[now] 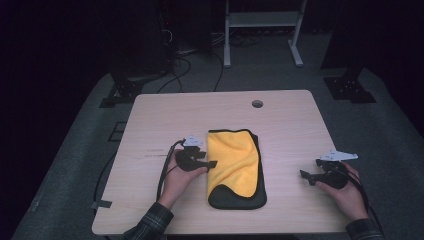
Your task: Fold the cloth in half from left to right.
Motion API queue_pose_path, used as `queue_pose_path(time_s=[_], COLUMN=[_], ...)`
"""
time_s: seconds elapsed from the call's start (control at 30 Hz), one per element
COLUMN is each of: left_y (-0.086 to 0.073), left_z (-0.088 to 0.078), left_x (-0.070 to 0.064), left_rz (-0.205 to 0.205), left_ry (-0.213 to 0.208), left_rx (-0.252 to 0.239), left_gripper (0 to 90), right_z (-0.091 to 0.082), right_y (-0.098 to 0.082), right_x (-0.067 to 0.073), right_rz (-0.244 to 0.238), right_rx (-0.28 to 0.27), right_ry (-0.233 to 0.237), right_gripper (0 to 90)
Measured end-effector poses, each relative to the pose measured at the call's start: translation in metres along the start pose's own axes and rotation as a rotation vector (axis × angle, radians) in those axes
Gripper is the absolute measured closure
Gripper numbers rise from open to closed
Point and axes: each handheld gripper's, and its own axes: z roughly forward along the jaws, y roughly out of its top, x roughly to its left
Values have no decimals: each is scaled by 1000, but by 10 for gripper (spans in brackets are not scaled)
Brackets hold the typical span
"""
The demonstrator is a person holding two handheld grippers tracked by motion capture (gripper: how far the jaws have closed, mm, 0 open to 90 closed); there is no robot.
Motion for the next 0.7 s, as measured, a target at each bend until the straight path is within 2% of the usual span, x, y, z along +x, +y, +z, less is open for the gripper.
queue_pose_path(time_s=[0.13,0.17,0.3,0.37,0.47,0.53,0.63,0.7], left_y=[-13,-17,-27,-33,-41,-46,-56,-61], left_z=[-9,-11,-22,-28,-36,-41,-46,-48], left_x=[8,10,17,20,24,26,28,29], left_rz=[-13,-20,-4,-1,-12,0,17,9], left_ry=[23,38,85,99,94,96,116,133], left_rx=[16,18,31,31,27,37,55,64], left_gripper=[338,331,311,301,284,269,250,241], right_z=[-1,-1,-1,-1,1,1,0,-1], right_y=[0,0,1,2,3,4,8,11], right_x=[0,1,2,3,6,7,9,11], right_rz=[-2,-5,-8,-9,-19,-20,-21,-22], right_rx=[-5,-10,-17,-14,-15,-10,-16,-27], right_ry=[1,3,6,10,15,18,27,35], right_gripper=[238,279,346,355,367,371,378,380])
